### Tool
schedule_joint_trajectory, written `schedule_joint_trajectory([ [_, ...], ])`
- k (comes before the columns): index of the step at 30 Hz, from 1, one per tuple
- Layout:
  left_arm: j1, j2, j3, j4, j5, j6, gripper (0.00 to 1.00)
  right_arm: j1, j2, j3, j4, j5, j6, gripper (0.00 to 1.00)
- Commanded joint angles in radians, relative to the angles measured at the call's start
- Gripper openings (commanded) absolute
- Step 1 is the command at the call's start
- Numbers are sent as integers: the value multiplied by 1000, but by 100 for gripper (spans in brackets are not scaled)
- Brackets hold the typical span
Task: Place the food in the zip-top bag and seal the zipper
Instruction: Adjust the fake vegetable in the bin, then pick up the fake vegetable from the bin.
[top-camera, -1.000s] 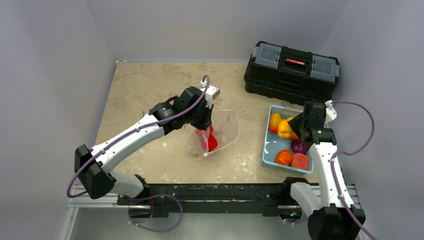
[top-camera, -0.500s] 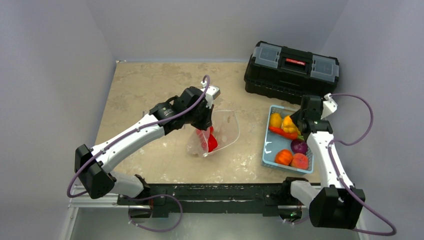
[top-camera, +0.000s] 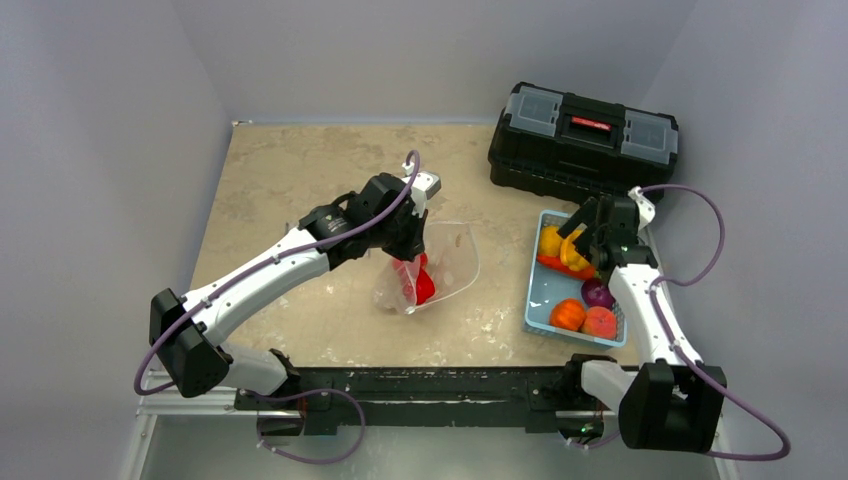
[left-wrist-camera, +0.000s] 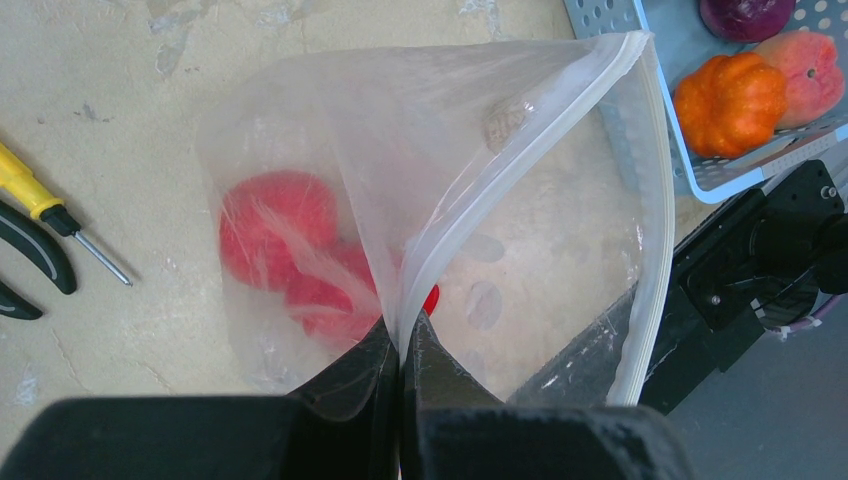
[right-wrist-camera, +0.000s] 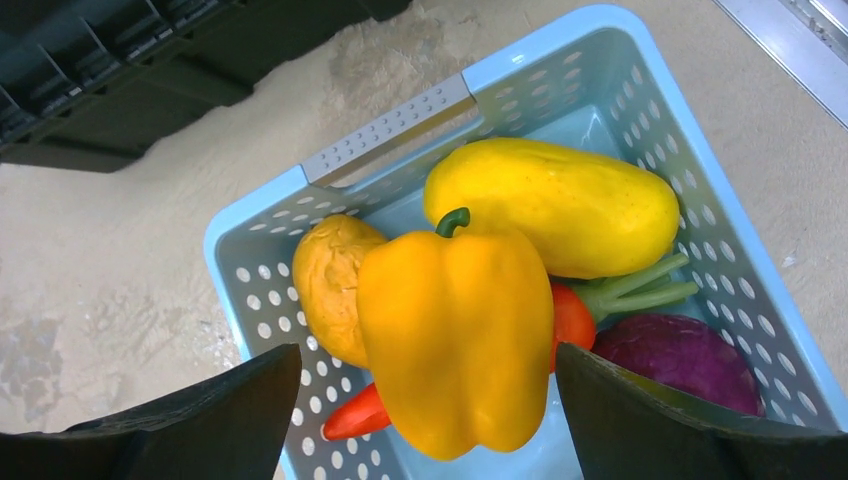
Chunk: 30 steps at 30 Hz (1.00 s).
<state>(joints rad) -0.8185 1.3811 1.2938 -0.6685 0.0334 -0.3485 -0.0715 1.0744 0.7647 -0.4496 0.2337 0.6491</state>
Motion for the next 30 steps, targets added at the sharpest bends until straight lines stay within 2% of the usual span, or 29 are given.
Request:
schedule_joint_trajectory([
  [1,1,-12,6,37,16,-4,0,-1,39,31,-1,-42,-69,99],
  [7,0,-14,4,35,9,-4,0,-2,110,8,45,-25,-86,99],
  [10,0,-14,4,35,4,-2,0,-2,139,7,52,16,-72,95],
  [12,1,-16,4,34,2,-1,0,-2,137,6,54,33,-65,85],
  [15,0,-16,4,35,3,-1,0,-1,69,-12,80,33,-86,58],
  [18,0,-15,5,36,9,-1,0,3,-21,-24,81,34,-100,26],
  [20,-1,-15,7,35,12,-1,0,14,-70,-10,52,36,-108,14],
  [23,0,-9,8,34,16,-3,0,58,-129,28,19,2,-119,6],
  [27,0,-4,13,29,12,-4,0,197,-170,75,42,-182,-123,6],
  [30,1,-4,15,22,-1,-7,0,310,-209,80,126,-333,-117,6],
])
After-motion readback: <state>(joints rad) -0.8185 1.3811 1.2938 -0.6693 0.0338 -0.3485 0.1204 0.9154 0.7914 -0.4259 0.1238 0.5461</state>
